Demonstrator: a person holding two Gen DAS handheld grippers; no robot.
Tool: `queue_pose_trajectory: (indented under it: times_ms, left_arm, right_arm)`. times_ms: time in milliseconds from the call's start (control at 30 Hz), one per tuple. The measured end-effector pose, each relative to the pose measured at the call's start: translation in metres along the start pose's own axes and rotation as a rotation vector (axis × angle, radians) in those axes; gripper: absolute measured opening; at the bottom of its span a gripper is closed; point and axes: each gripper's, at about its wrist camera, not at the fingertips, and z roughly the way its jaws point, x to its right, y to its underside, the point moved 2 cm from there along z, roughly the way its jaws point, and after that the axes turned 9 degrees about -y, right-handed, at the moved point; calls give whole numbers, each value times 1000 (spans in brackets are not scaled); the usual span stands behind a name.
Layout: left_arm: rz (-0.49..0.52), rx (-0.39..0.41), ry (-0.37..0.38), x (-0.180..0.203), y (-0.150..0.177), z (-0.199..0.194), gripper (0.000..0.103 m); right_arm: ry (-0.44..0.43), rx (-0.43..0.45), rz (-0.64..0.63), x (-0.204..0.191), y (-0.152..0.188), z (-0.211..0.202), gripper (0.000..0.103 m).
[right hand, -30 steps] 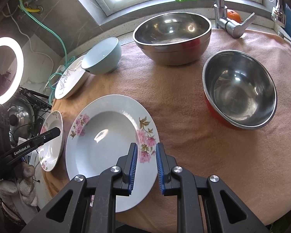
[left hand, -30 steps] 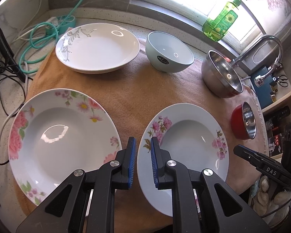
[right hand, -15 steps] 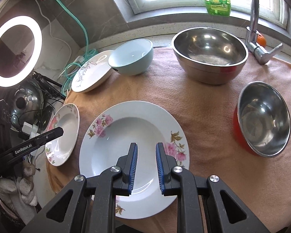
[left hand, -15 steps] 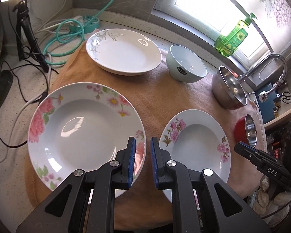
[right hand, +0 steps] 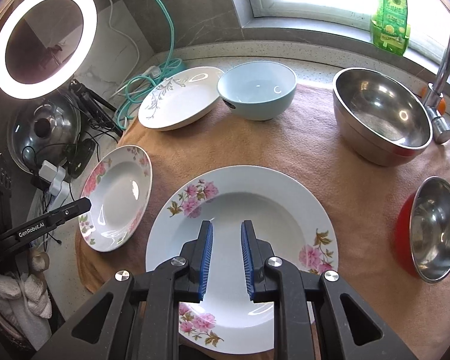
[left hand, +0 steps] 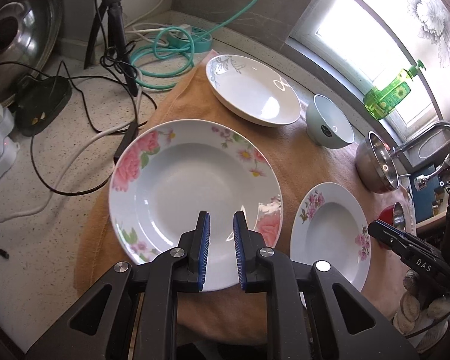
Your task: Organize plates and bowls
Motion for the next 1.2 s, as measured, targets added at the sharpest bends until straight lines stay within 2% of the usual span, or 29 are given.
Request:
queue_pose_trajectory:
  times_ms: [33, 67, 100, 167, 267, 500, 700, 1033, 1200]
  left_arm:
    - [-10, 2, -6, -4, 1, -1, 14]
    - [-21, 2, -14, -9, 1, -2, 19]
    - [-36, 2, -22, -15, 2, -3, 30]
    - [-63, 7, -34, -25, 3, -5, 37]
    - [-92, 7, -50, -40, 4, -6, 37]
    - [-146, 1, -71, -70, 7, -4, 37]
    - [-163, -8, -64, -86, 8, 2, 37]
    - [-151, -23, -48, -95, 3, 13, 34]
    - [-140, -35, -33, -95, 1, 20, 33]
  right_arm:
    - [-1, -8, -6, -3, -1, 3, 18]
    - [-4, -17, -14, -7, -2, 6, 18]
    - [-10, -28, -22, -10, -3, 9, 18]
    - [-21, -40, -42, -18, -5, 15, 20]
    - [-35, -50, -64, -30, -7, 22, 34]
    - [-78, -54, -105, -56, -16, 38, 34]
    - [-96, -74, -86, -65, -21, 54, 34]
    - [-100, -88, -77, -76, -32, 78, 33]
    - [-104, -96, -82, -81, -38, 89, 29]
